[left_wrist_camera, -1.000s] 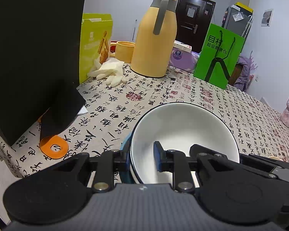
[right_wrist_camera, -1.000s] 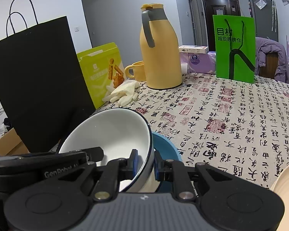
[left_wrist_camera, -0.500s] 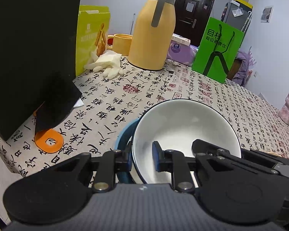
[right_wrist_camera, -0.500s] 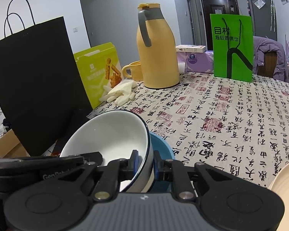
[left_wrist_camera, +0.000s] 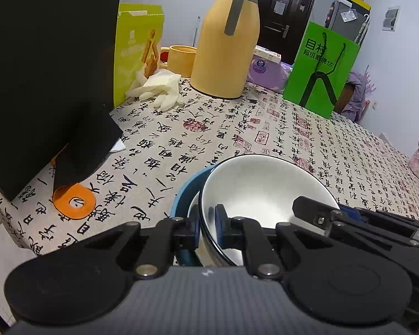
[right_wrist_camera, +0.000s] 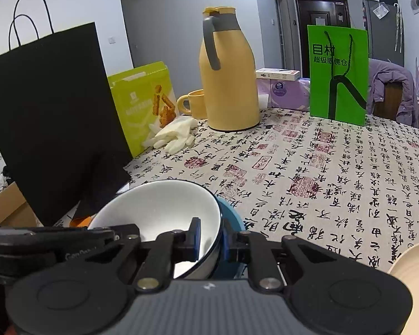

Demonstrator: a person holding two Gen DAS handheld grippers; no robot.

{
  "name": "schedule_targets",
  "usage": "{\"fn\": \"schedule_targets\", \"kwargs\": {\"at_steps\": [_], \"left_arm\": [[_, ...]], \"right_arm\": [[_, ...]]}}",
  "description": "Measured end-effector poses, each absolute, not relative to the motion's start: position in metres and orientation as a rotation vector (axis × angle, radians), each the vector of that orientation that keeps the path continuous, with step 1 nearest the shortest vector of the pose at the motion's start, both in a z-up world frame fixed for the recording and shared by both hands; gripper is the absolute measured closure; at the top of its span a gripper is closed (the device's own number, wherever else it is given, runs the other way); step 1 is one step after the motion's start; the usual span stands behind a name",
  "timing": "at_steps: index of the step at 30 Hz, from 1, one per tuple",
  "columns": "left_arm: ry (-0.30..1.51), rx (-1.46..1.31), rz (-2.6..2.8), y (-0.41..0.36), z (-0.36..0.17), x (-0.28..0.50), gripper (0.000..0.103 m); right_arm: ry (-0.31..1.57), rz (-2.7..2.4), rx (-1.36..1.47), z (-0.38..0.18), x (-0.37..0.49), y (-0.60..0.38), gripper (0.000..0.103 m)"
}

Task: Organize plates and bowls
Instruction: 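Settle the white bowl down inside the blue bowl with both grippers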

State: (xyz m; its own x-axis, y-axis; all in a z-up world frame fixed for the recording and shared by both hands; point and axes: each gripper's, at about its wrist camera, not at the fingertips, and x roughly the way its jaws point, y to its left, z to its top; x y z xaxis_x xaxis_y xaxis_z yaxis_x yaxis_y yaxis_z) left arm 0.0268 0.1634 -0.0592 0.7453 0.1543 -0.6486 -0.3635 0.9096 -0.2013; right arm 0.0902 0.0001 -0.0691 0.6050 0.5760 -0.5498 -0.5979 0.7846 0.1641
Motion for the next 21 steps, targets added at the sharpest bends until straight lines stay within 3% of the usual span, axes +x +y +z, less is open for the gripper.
{"fn": "schedule_targets", "kwargs": {"at_steps": [21], "left_arm": [[0.629, -0.127, 0.358, 0.143, -0.053, 0.029, 0.091]], "right_arm": [[0.594, 0.672, -0.045, -0.079, 0.087, 0.0, 0.093]]}}
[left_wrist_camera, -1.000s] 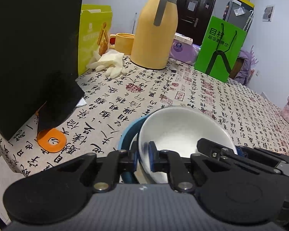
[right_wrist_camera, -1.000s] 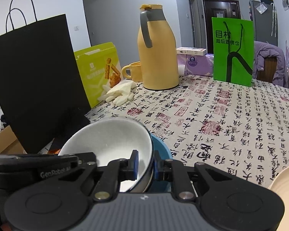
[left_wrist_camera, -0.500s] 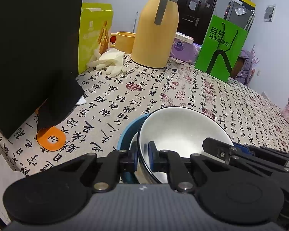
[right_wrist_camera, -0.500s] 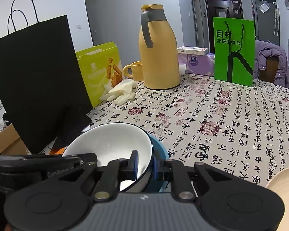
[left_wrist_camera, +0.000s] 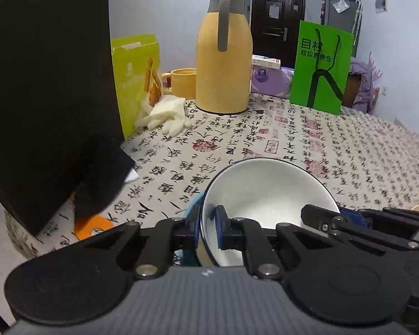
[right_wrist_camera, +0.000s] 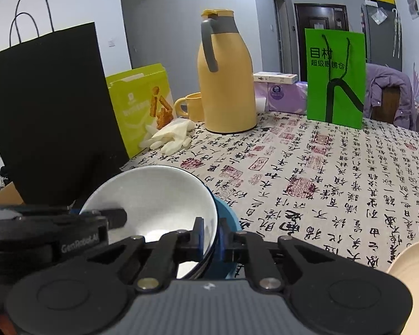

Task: Organize plates and bowls
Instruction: 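Settle the white bowl down inside the blue bowl with both grippers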

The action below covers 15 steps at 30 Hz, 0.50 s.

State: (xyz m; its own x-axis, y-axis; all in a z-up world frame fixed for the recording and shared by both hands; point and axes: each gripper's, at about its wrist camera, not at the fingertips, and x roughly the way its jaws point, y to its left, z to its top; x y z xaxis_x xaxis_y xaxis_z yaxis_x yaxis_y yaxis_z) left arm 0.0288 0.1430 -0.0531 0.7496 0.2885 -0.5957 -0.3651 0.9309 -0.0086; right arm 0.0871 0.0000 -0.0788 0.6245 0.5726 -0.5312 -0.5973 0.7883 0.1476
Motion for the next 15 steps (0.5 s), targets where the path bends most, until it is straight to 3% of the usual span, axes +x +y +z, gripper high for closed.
{"fn": "schedule_targets", "kwargs": {"at_steps": [15], "left_arm": [[0.601, -0.127, 0.322, 0.1493, -0.0561, 0.0254, 0.091]], "right_arm": [[0.579, 0.688, 0.004, -0.0754, 0.0869, -0.0098, 0.097]]}}
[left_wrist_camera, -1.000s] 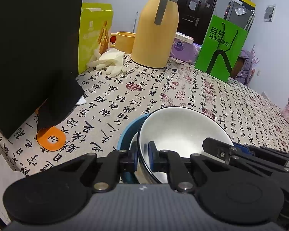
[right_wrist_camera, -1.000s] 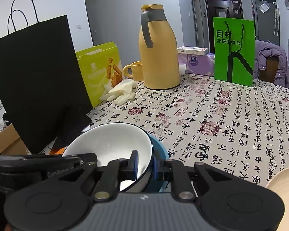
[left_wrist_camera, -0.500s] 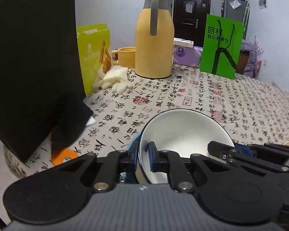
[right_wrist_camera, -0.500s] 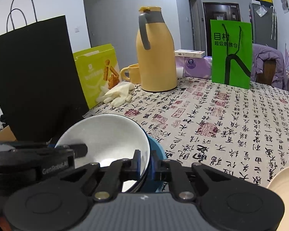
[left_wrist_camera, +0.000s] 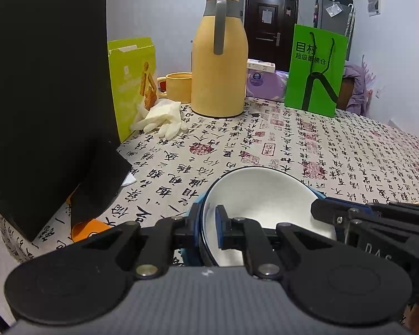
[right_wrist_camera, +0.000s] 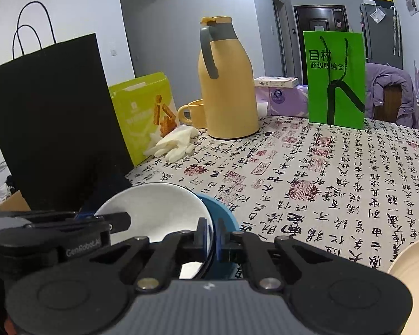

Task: Organize plates and bowls
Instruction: 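Settle the white bowl down inside the blue bowl with both grippers, then open both grippers and lift them off the white bowl rim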

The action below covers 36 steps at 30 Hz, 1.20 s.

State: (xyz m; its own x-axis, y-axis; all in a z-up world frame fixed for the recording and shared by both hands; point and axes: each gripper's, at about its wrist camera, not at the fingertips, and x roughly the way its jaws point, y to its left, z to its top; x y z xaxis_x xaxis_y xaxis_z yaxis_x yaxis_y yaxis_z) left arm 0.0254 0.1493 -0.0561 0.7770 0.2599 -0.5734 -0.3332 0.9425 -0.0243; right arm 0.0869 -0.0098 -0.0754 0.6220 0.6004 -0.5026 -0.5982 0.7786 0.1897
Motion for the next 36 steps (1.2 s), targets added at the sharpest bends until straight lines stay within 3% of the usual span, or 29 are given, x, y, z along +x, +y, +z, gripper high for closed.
{"fn": "schedule_targets", "kwargs": {"at_steps": [26, 27, 29, 31, 32, 34, 35, 36], "left_arm": [[0.644, -0.149, 0.324, 0.151, -0.052, 0.032, 0.09], [0.625, -0.151, 0.326, 0.15, -0.05, 0.029, 0.085], [0.579, -0.133, 0.342, 0.148, -0.043, 0.023, 0.062], [0.518, -0.103, 0.368, 0.144, -0.035, 0.015, 0.031], [0.486, -0.088, 0.377, 0.142, -0.03, 0.009, 0.024], [0.419, -0.073, 0.386, 0.139, -0.023, -0.003, 0.0], [0.387, -0.072, 0.389, 0.138, -0.021, -0.01, 0.0], [0.362, -0.072, 0.391, 0.138, -0.019, -0.016, 0.0]], "right_arm": [[0.652, 0.723, 0.11, -0.076, 0.094, -0.021, 0.091], [0.646, 0.729, 0.119, -0.075, 0.093, -0.024, 0.091], [0.629, 0.741, 0.133, -0.072, 0.092, -0.031, 0.087], [0.615, 0.747, 0.146, -0.07, 0.09, -0.038, 0.075], [0.605, 0.752, 0.154, -0.069, 0.088, -0.042, 0.07], [0.58, 0.762, 0.167, -0.067, 0.083, -0.052, 0.046], [0.571, 0.765, 0.173, -0.066, 0.08, -0.056, 0.038], [0.559, 0.767, 0.176, -0.065, 0.077, -0.061, 0.019]]}}
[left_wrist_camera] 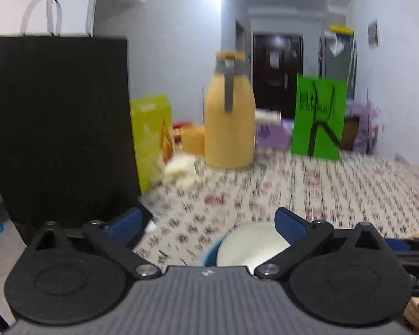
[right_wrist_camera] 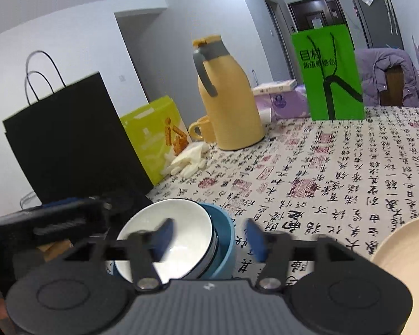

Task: Organize plates and bowls
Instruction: 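Open both grippers and lift them off the white bowl rim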

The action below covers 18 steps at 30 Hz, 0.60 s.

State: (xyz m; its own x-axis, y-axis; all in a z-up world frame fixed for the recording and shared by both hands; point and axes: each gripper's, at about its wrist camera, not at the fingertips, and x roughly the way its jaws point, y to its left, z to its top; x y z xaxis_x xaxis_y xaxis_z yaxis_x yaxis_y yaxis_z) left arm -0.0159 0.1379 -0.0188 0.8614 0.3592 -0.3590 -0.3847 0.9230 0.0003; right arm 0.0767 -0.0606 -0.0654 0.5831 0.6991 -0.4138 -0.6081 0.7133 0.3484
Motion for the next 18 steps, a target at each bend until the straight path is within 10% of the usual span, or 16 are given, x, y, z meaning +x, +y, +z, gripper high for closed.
{"fn": "schedule_targets", "kwargs": {"at_steps": [2, 18], "left_arm": [[0.333, -0.084, 0.393, 0.138, -0.018, -0.027, 0.0], [0.325, -0.183, 0.356, 0.134, -0.04, -0.069, 0.0]], "right_arm": [[0.533, 0.763, 0.175, -0.065, 0.069, -0.07, 0.0], [0.42, 0.713, 0.097, -0.066, 0.011, -0.104, 0.0]]}}
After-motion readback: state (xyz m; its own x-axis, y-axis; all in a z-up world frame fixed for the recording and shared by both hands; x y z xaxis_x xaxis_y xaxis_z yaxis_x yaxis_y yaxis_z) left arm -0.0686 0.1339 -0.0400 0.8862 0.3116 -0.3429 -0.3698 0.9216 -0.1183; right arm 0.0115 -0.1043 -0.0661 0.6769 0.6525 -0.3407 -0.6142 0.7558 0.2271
